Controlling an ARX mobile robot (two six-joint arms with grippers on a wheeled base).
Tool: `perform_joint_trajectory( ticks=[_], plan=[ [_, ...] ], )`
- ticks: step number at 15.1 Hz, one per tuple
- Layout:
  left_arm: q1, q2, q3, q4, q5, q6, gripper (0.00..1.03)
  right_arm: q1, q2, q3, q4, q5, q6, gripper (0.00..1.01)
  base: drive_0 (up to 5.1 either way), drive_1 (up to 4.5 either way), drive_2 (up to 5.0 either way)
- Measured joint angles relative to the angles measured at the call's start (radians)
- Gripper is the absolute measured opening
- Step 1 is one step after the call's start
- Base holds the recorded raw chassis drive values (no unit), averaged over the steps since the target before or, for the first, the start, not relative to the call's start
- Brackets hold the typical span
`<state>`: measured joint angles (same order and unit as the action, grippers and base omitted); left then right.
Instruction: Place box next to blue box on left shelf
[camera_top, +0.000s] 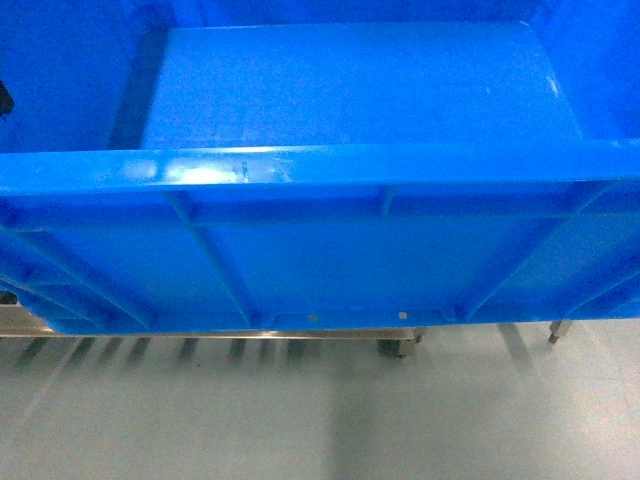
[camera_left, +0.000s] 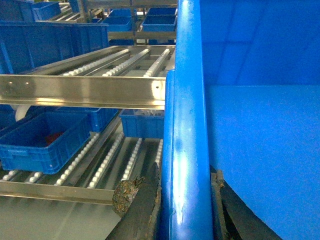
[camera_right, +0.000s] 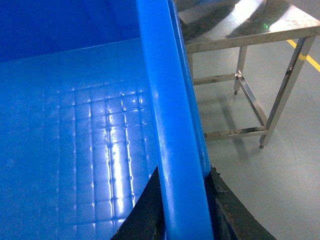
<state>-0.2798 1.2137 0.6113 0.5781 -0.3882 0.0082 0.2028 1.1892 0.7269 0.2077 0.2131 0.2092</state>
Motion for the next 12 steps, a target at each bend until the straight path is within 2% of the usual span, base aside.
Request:
perform_joint_trajectory(
  ticks=[12],
  plan=[
    [-0.001,0.000,0.000,0.000,-0.001,0.001,0.16,0.000,0.000,0.000,-0.003,0.000,0.000,0.15,-5.0,2.42,2.4]
  ],
)
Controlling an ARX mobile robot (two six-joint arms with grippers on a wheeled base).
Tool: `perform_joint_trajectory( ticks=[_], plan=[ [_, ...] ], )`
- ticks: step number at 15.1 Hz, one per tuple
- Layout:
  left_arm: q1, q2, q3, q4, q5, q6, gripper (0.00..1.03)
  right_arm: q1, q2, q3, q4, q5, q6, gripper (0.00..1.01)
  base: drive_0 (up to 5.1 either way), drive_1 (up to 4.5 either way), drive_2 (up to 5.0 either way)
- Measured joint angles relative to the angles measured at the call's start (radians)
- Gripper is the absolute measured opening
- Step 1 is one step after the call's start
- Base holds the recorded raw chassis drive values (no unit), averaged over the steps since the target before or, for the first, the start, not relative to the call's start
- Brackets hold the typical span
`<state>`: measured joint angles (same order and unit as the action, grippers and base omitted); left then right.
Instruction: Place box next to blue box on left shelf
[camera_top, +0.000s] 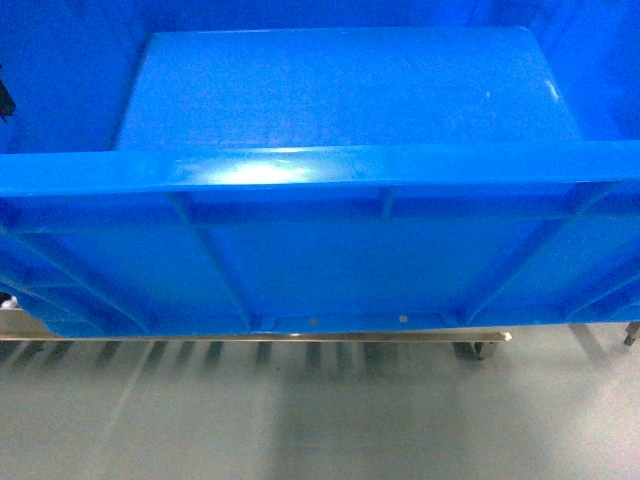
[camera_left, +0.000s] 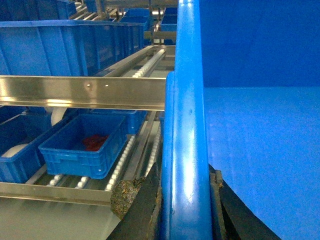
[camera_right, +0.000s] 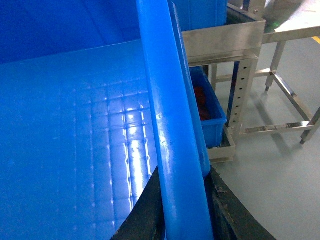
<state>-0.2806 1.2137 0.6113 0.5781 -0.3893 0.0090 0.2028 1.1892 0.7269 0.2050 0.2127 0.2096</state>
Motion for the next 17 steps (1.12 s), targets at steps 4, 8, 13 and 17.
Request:
perform_joint_trajectory(
  ticks=[4,8,13,17],
  plan=[
    [0.000,0.000,0.000,0.002,-0.001,0.000,0.16,0.000,0.000,0.000,0.001,0.000,0.000,0.15,-5.0,2.49,2.5],
    [0.000,0.000,0.000,0.002,-0.002,0.000,0.16,0.000,-0.001,0.000,0.005,-0.001,0.000,0.15,-5.0,2.45,2.4],
    [0.008,0.000,0.000,-0.001,-0.009,0.011,0.15,0.006,0.000,0.000,0.006,-0.001,0.000,0.15,-1.0,0.49,0.5],
    [0.002,0.000,0.000,-0.002,-0.010,0.019,0.15,0.006,0.000,0.000,0.002,0.000,0.002,0.15,0.0,0.00,0.0]
  ],
)
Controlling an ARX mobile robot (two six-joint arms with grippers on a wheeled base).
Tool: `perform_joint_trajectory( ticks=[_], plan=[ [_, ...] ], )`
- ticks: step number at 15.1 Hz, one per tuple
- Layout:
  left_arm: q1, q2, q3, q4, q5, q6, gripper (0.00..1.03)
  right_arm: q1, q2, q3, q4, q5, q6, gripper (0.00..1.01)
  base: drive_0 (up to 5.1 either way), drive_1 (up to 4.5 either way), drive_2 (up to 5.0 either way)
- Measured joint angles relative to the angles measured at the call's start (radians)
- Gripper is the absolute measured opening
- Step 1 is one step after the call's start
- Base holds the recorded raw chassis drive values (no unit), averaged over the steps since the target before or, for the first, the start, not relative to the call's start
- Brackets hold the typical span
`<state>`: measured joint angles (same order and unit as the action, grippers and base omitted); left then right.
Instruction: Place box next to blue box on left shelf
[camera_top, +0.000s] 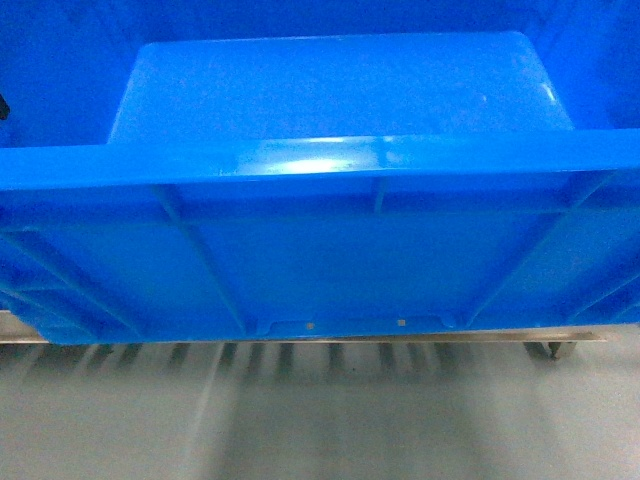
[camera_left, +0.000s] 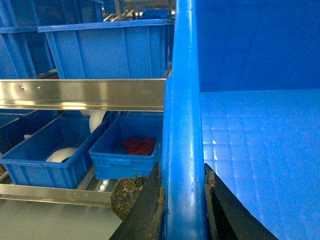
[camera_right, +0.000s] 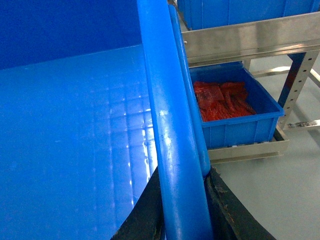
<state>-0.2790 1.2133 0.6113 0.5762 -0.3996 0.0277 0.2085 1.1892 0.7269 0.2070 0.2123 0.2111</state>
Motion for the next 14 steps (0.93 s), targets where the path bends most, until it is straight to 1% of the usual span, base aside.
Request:
perform_joint_trajectory(
  ticks=[1,4,14],
  plan=[
    [-0.001,0.000,0.000,0.002,0.000,0.005,0.14,0.000,0.000,0.000,-0.002,0.000,0.000,0.15,0.0,0.00,0.0],
    [-0.002,0.000,0.000,0.005,0.004,-0.005,0.12,0.000,0.000,0.000,-0.003,0.000,0.000,0.15,0.0,0.00,0.0],
    [-0.002,0.000,0.000,0.006,0.007,-0.017,0.12,0.000,0.000,0.000,-0.003,0.000,0.000,0.15,0.0,0.00,0.0]
  ],
)
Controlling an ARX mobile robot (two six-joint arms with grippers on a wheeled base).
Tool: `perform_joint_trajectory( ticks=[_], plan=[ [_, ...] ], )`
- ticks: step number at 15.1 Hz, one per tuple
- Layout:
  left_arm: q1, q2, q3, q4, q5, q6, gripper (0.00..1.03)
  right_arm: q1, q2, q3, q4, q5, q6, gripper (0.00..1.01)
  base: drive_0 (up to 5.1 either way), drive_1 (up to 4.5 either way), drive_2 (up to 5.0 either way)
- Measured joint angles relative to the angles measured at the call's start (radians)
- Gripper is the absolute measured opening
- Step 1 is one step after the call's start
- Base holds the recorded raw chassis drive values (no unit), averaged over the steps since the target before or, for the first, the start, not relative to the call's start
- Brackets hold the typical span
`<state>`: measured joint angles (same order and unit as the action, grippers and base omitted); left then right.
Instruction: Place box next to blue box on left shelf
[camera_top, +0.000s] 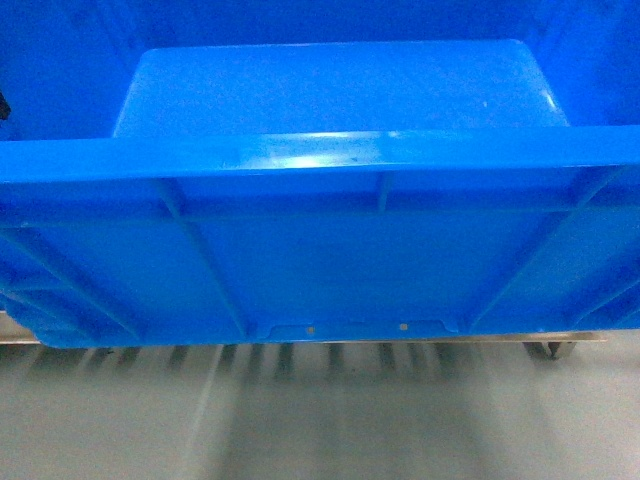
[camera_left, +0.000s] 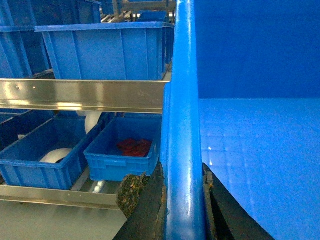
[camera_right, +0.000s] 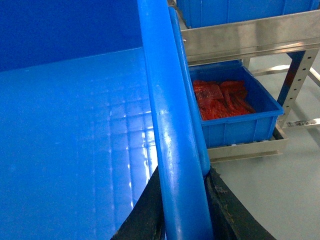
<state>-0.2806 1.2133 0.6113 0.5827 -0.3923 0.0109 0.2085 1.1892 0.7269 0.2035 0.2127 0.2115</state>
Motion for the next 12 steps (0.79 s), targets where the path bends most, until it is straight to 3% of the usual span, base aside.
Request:
perform_joint_trajectory(
  ticks=[12],
  plan=[
    [0.000,-0.001,0.000,0.002,0.005,-0.008,0.12,0.000,0.000,0.000,0.001,0.001,-0.001,0.14,0.0,0.00,0.0]
  ],
)
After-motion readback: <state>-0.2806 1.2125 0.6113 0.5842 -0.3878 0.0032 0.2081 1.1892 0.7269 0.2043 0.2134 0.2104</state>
